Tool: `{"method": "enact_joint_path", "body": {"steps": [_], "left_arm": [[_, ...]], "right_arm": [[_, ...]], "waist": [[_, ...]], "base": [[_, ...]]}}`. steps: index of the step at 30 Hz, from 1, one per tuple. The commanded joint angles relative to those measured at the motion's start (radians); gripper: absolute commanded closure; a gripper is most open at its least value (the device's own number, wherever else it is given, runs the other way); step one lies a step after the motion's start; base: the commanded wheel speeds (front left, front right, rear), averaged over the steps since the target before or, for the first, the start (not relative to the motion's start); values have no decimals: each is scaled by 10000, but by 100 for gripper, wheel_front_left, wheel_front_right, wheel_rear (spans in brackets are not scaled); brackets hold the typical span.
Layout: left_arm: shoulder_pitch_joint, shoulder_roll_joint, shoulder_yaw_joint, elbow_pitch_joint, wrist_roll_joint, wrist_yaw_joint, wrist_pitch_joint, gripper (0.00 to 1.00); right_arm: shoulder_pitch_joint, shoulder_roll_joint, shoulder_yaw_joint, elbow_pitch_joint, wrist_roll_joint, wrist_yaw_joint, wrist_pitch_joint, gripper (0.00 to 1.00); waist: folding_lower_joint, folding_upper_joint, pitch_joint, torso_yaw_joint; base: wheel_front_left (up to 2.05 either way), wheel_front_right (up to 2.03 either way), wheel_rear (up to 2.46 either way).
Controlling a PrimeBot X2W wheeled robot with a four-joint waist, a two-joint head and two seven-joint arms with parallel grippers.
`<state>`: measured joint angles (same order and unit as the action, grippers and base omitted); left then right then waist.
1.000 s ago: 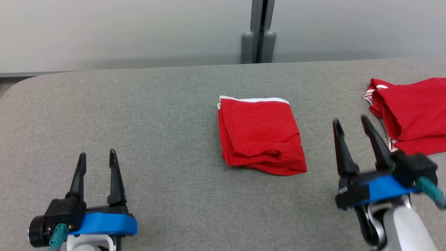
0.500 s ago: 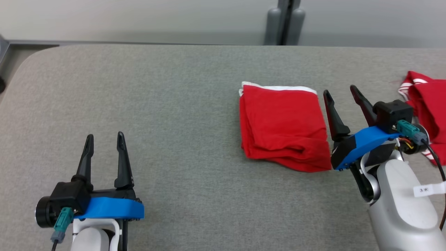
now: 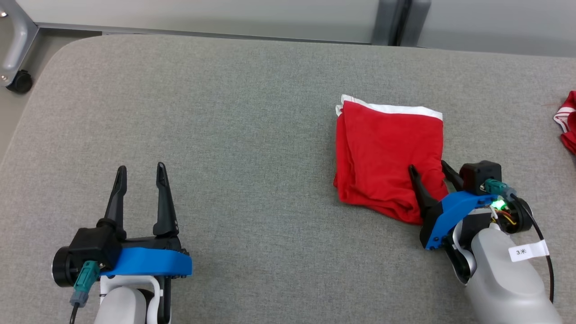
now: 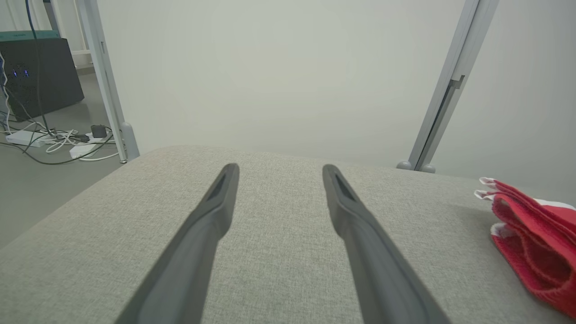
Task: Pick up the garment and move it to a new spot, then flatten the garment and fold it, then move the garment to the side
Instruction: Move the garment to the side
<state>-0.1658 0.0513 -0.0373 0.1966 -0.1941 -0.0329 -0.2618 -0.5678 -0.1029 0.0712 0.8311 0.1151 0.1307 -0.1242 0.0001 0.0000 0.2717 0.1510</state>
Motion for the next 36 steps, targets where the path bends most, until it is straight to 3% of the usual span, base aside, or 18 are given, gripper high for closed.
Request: {"method": "enact_joint_path", "body": {"steps": [1,9,10,11,12,20,29,36], "left_arm": [[-47,-12,-12,16,-51,64,-44,0],[-106,-14,-97,49,-109,57,-44,0],[-116,-13,-114,53,-122,60,-44,0],[-127,-13,-124,55,-130,68,-45,0],[-136,-13,-128,52,-138,81,-44,0],[-87,-16,-56,-54,-105,67,-45,0],[-521,25,-8,-147,246,-106,-45,0],[-1040,71,15,-135,502,-266,-44,0]], "right_arm": [[-110,-33,-97,329,75,1,-107,0],[-113,172,-193,1058,97,1,-275,0],[-165,197,-192,1118,155,1,-340,11],[-223,217,-162,1187,176,1,-364,51],[-298,249,-156,1228,257,1,-477,100],[-626,-20,235,916,351,-2,-1213,100],[-77,-929,1089,-522,598,0,-1385,100],[-40,-1604,1497,-1533,829,1,-1406,100]], "waist": [[-1,0,-31,-1],[-1,0,-40,9],[-1,0,-23,11],[-1,0,-6,9],[-1,0,9,-1],[-1,0,80,-642],[-1,0,587,-2290],[-1,0,935,-2857]], "base": [[0,0,0],[0,0,0],[0,0,0],[0,0,0],[0,0,0],[0,0,0],[0,0,0],[0,0,0]]}}
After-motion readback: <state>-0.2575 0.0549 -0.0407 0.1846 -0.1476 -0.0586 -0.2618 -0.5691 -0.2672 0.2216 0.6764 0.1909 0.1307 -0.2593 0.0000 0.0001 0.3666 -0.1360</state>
